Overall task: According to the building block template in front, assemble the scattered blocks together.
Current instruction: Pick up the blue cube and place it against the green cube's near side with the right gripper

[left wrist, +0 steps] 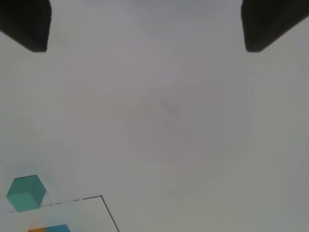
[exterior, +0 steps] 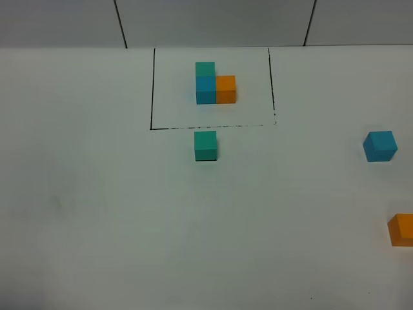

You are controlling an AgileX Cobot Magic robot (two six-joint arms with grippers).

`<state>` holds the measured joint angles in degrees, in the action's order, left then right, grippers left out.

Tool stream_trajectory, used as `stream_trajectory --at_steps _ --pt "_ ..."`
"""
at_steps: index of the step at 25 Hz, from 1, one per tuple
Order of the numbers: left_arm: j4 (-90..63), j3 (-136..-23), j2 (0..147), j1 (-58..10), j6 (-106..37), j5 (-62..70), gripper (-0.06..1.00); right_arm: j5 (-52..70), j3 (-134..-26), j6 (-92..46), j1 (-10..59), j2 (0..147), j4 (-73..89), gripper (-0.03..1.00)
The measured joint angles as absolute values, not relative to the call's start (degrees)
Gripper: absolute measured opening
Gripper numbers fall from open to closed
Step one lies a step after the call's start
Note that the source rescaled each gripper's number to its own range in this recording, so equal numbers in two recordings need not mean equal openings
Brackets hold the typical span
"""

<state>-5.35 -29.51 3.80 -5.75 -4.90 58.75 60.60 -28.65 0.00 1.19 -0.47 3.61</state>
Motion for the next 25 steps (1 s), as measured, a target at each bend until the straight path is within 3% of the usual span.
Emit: stream_trajectory --at_steps 25 --pt "-3.25 -28.91 -0.3 -5.75 -4.79 59.62 0.79 60.6 -28.65 0.0 1.19 -0.47 3.66 0.77"
